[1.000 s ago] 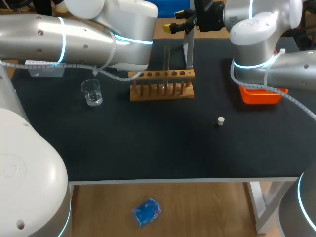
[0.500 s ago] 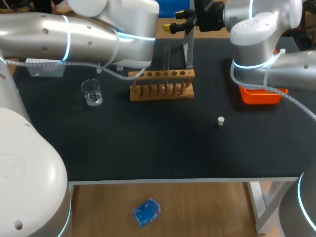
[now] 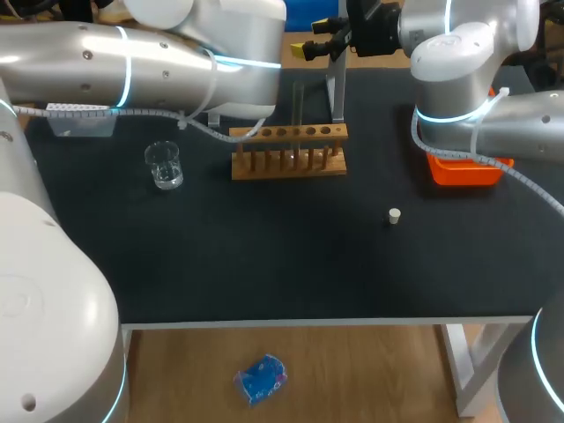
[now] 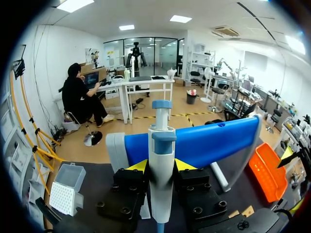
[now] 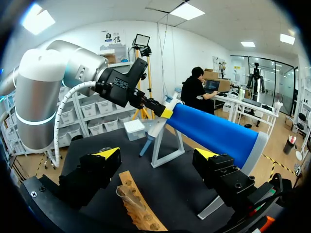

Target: Invert the test tube, pick up the pipette, mount the tip to pipette, aspirate from beaker and dispense into the tube, eject the tip, return the pipette, and cap with the stopper.

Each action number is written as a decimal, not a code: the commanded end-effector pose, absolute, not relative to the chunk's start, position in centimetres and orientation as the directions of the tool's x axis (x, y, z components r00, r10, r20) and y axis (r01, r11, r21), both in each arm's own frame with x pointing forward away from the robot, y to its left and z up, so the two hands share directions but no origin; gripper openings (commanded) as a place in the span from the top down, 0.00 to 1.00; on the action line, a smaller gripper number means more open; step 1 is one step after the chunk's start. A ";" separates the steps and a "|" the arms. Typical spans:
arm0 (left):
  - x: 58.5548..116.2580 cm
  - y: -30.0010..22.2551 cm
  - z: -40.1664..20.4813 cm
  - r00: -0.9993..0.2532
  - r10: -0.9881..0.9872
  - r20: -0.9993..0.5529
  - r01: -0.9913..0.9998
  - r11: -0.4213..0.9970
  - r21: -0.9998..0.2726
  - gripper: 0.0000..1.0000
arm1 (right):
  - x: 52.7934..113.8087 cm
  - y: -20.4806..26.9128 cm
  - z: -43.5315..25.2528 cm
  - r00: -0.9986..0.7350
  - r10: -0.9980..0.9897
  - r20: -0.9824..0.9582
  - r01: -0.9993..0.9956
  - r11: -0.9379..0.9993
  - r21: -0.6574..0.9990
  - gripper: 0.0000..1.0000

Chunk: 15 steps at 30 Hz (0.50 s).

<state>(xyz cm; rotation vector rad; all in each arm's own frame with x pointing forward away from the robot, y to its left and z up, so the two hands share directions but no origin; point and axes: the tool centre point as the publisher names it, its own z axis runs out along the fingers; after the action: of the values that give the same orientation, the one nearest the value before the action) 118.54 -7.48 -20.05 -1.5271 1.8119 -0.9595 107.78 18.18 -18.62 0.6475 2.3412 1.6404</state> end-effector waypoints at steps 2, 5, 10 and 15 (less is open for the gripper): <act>118.8 -7.5 -20.3 -0.178 -0.984 0.017 -0.579 0.091 -0.810 1.00 | 107.8 18.1 -18.6 -0.882 0.464 0.078 0.233 0.286 0.930 0.00; 118.8 -7.5 -20.4 -0.179 -0.984 0.018 -0.583 0.091 -0.807 1.00 | 107.8 18.1 -18.6 -0.882 0.464 0.078 0.233 0.286 0.930 0.00; 118.8 -7.6 -20.8 -0.182 -0.983 0.019 -0.589 0.094 -0.802 1.00 | 107.8 18.1 -18.6 -0.882 0.464 0.078 0.233 0.286 0.930 0.00; 118.8 -7.7 -21.2 -0.185 -0.983 0.019 -0.596 0.096 -0.797 1.00 | 107.8 18.1 -18.6 -0.882 0.464 0.078 0.233 0.286 0.930 0.00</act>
<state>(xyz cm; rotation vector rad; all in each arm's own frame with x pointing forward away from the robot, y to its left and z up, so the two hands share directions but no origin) 118.57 -7.56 -20.96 -1.5394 1.8347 -0.9421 107.79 18.18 -18.63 0.6472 2.3407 1.6411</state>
